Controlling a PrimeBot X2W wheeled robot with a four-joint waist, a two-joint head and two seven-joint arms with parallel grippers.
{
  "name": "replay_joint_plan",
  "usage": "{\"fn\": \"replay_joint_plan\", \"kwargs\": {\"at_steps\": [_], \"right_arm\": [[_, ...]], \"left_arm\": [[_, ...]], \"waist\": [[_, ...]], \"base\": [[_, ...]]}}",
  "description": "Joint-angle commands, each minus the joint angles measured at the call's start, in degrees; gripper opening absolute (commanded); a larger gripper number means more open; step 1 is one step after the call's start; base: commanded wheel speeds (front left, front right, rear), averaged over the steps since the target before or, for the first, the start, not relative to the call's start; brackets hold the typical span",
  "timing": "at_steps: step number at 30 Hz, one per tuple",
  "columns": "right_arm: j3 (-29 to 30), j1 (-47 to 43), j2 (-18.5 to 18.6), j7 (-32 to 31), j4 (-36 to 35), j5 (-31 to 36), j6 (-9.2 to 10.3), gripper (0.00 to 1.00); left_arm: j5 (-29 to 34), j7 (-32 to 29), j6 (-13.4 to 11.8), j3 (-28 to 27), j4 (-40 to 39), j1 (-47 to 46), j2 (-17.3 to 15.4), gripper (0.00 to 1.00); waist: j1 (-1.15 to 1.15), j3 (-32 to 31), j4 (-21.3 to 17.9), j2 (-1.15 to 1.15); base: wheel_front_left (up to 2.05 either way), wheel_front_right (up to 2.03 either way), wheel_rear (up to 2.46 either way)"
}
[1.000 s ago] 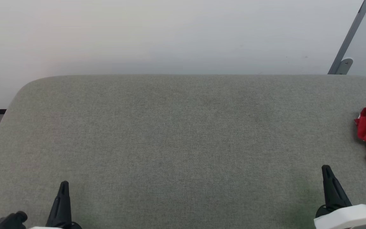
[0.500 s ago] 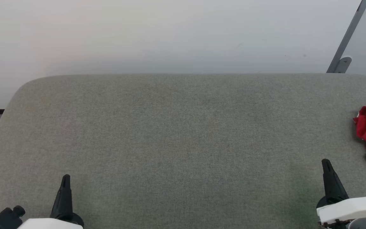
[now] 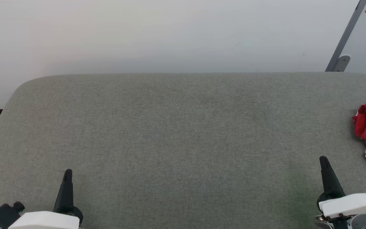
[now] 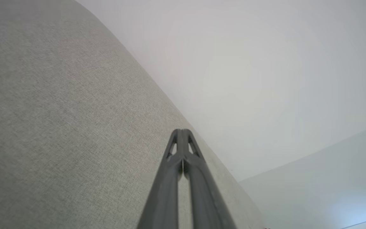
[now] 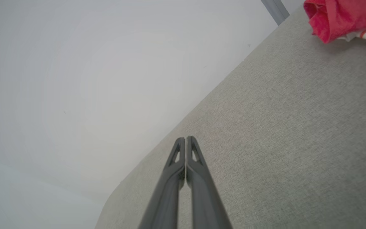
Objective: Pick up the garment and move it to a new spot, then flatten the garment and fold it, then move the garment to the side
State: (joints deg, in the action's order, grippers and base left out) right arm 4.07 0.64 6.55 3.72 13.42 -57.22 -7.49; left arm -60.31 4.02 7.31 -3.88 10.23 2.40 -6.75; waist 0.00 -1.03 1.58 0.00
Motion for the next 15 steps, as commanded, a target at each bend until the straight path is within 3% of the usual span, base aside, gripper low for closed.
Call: {"fn": "replay_joint_plan", "kwargs": {"at_steps": [1,15], "right_arm": [[0.39,1.55,-0.04,-0.50,-0.39,-1.79,-0.01,0.00],[0.89,2.55,-0.85,-2.74,-0.17,-9.22,-0.01,0.00]], "left_arm": [[-1.64,-0.47,0.12,-0.40,-0.34,-1.52,0.02,0.00],[-8.48,-2.72,0.16,-0.85,0.59,-3.23,0.78,0.00]], "waist": [[0.00,0.03,-0.03,0.00],[0.00,0.23,-0.30,0.00]], "base": [[0.00,0.00,0.00],[0.00,0.00,0.00]]}}
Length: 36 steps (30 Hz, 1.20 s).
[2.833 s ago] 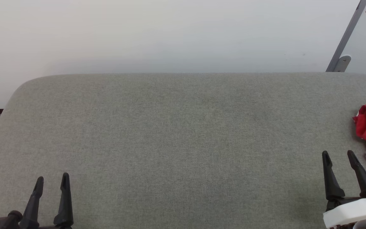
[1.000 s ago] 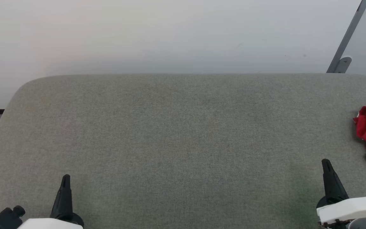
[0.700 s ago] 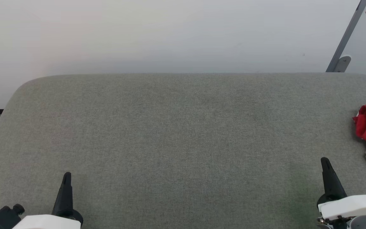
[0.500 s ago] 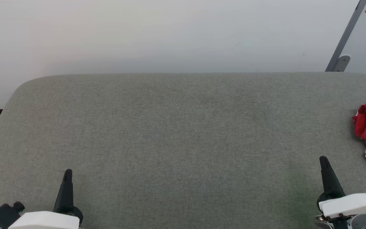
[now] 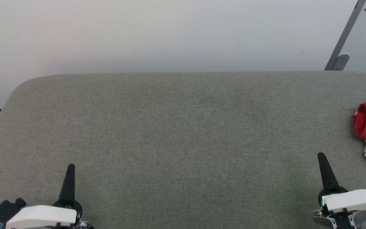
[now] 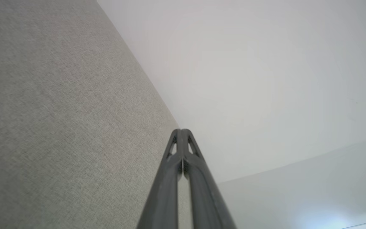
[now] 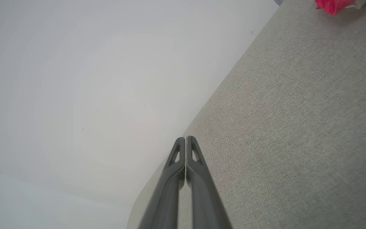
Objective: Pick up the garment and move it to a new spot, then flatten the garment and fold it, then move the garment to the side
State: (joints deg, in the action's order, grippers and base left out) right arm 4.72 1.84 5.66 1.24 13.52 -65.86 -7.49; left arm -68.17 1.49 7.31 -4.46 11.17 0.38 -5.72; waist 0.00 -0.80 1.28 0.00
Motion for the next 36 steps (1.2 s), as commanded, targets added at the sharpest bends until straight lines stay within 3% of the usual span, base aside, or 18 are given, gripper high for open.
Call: {"fn": "replay_joint_plan", "kwargs": {"at_steps": [1,36], "right_arm": [[0.26,1.44,-0.03,-0.39,-0.25,-1.11,-0.01,0.00],[1.31,3.52,-1.82,-5.18,0.28,-17.21,0.00,0.00]], "left_arm": [[-1.14,-0.31,0.16,-0.31,-0.28,-1.28,-0.19,0.00],[-15.95,-5.18,0.25,-1.35,1.76,-5.02,1.59,0.00]], "waist": [[0.00,0.01,-0.01,0.00],[0.00,0.56,-0.73,0.00]], "base": [[0.00,0.00,0.00],[0.00,0.00,0.00]]}}
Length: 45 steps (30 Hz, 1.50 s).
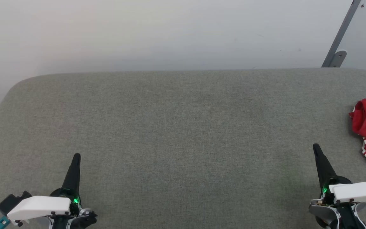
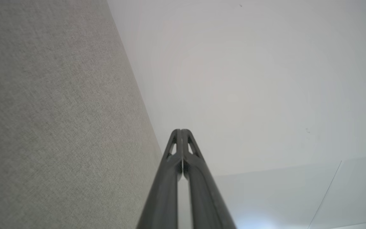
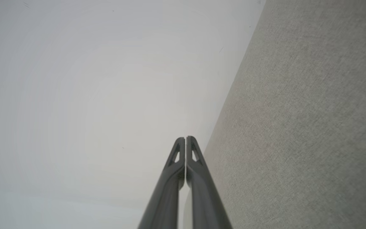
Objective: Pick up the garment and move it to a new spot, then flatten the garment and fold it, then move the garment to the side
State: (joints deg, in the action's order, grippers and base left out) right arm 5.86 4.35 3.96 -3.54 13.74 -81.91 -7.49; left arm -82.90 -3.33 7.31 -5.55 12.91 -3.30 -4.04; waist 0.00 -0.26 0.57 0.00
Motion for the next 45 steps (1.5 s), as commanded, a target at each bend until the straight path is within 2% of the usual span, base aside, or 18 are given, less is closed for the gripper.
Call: {"fn": "replay_joint_plan", "kwargs": {"at_steps": [1,28,45], "right_arm": [[0.20,1.07,-0.16,-0.49,0.08,-1.58,0.00,0.00],[0.78,2.23,-1.22,-3.24,0.39,-10.89,0.00,0.00],[0.73,2.02,-1.18,-3.20,0.38,-10.59,0.00,0.00]], "left_arm": [[-1.65,-0.45,0.25,-0.27,0.07,-1.43,-0.03,0.00],[-9.90,-3.30,0.32,-0.90,1.23,-3.44,1.11,0.00],[-9.70,-3.33,0.31,-0.91,1.20,-3.34,1.10,0.00]], "waist": [[0.00,0.03,-0.04,0.00],[0.00,0.44,-0.57,0.00],[0.00,0.44,-0.57,0.00]], "base": [[0.00,0.00,0.00],[0.00,0.00,0.00],[0.00,0.00,0.00]]}}
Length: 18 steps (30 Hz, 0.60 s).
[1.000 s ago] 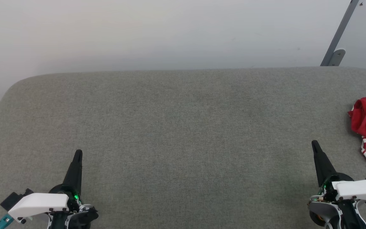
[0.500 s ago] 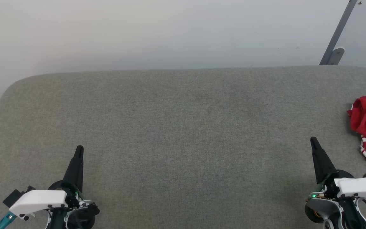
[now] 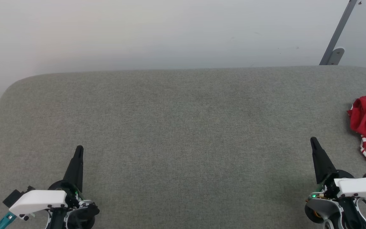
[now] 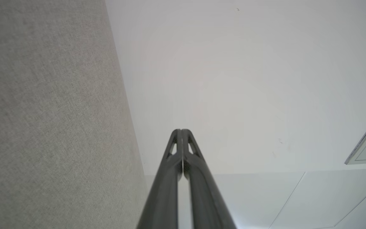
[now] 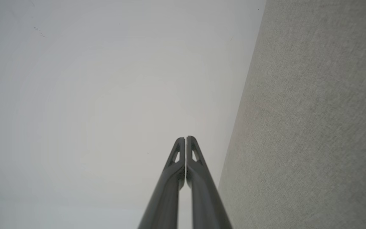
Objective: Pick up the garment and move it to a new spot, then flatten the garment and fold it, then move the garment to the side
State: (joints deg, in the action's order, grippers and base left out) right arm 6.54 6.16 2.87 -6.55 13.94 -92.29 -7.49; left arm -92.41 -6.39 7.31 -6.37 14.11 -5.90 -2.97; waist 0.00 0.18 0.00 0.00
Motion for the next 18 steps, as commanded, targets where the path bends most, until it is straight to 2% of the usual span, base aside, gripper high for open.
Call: {"fn": "replay_joint_plan", "kwargs": {"at_steps": [1,18], "right_arm": [[0.05,0.21,-0.09,-0.19,0.18,-0.21,0.00,0.00],[0.04,0.21,-0.09,-0.18,0.18,-0.22,0.00,0.00]], "left_arm": [[-0.18,-0.28,0.32,-0.11,0.00,-0.74,0.03,0.00],[-0.12,-0.23,0.31,-0.14,0.00,-0.75,0.05,0.00]], "waist": [[0.00,0.00,0.00,0.00],[0.00,0.00,0.00,0.00]], "base": [[0.00,0.00,0.00],[0.00,0.00,0.00]]}}
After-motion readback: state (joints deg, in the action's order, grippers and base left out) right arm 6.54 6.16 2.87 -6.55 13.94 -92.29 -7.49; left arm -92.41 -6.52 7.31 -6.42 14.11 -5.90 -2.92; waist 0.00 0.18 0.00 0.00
